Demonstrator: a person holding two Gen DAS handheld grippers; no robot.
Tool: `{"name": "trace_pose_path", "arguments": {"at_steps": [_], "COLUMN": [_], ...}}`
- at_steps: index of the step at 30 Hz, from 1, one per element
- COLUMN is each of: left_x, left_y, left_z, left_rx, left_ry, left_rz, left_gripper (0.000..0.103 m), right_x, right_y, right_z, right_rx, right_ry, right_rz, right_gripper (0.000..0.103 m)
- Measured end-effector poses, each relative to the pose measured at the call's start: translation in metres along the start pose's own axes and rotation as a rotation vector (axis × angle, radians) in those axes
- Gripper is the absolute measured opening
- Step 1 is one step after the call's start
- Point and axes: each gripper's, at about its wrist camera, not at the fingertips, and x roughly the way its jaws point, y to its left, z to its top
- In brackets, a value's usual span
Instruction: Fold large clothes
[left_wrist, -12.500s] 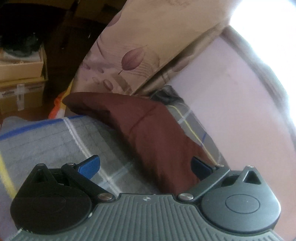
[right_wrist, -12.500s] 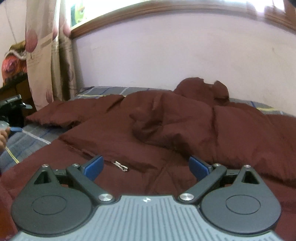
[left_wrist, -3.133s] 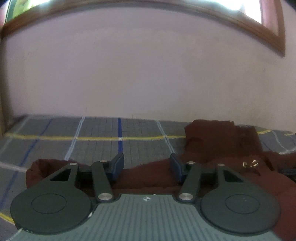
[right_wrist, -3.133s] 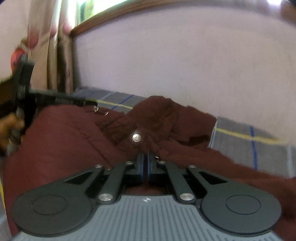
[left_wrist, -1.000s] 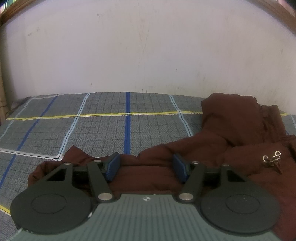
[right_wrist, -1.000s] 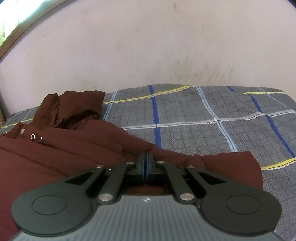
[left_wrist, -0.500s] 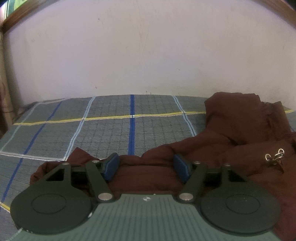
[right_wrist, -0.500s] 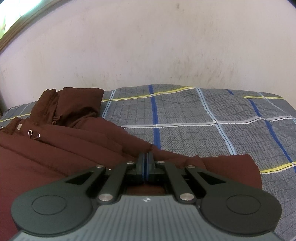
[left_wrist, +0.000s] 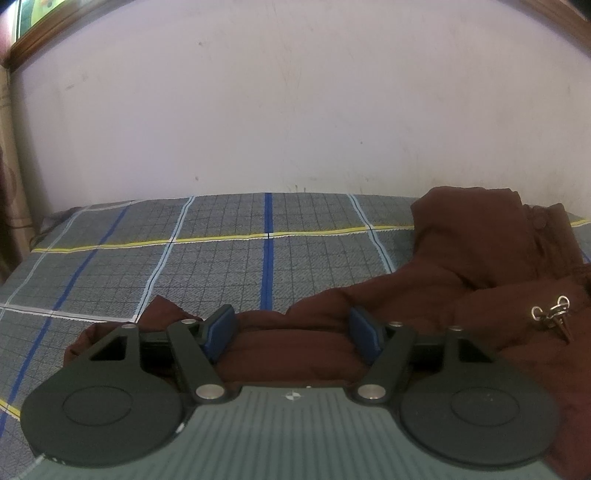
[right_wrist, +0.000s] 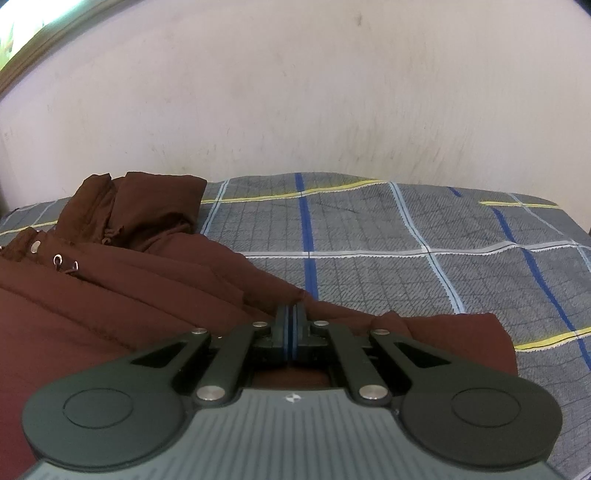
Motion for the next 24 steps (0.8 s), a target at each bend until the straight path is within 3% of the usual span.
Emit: {"name": "trace_pose_path", "arguments": {"at_steps": [24], "left_x": [-0.004], "left_y": [-0.002], "left_z": [0.002], "left_rx": [-0.007], "left_ry": [-0.018], "left_rz": [0.016], "left_gripper": [0.071], "right_x": [-0.003], "right_y": [0.016], "right_z": [-0.001], "right_rx": [-0.088], "right_ry": [-0.026], "right_rz": [-0.110], "right_gripper": [0.000]}}
